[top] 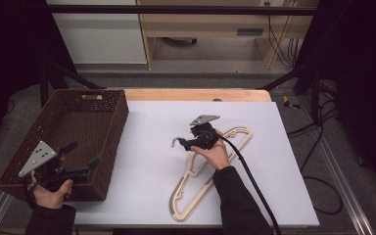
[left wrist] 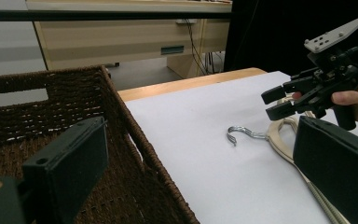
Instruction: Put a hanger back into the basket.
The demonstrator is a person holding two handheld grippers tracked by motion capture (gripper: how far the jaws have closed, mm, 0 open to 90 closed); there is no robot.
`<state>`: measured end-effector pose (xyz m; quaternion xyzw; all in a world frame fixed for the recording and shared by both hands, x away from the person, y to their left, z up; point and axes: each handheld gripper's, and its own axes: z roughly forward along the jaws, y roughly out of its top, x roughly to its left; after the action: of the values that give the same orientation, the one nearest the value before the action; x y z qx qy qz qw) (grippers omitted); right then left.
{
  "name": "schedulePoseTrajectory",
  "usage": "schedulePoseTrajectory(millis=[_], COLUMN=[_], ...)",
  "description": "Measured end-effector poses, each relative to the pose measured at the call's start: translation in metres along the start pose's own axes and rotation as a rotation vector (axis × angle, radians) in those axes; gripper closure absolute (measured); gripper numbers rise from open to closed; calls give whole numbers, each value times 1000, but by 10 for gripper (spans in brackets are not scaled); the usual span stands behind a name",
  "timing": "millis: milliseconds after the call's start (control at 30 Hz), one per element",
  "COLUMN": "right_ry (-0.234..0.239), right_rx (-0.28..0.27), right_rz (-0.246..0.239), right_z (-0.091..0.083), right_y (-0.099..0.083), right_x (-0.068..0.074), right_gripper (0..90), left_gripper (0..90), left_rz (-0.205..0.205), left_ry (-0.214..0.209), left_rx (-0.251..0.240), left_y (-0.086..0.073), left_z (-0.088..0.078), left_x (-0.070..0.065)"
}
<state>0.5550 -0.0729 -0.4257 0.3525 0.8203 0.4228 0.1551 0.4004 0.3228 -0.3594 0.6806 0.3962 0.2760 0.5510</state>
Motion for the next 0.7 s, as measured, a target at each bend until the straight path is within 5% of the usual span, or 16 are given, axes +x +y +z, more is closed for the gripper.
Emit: schedulePoseTrajectory(millis=[700], right_ry=[35], right_rx=[144], right_rz=[19], right_z=[34], right_y=[-19], right_x=[-12], right_gripper=[730], left_gripper=[31], left_rz=[4], left_ry=[-5], left_rx=[12], left_y=[-1], left_z=[4], left_x=[-1])
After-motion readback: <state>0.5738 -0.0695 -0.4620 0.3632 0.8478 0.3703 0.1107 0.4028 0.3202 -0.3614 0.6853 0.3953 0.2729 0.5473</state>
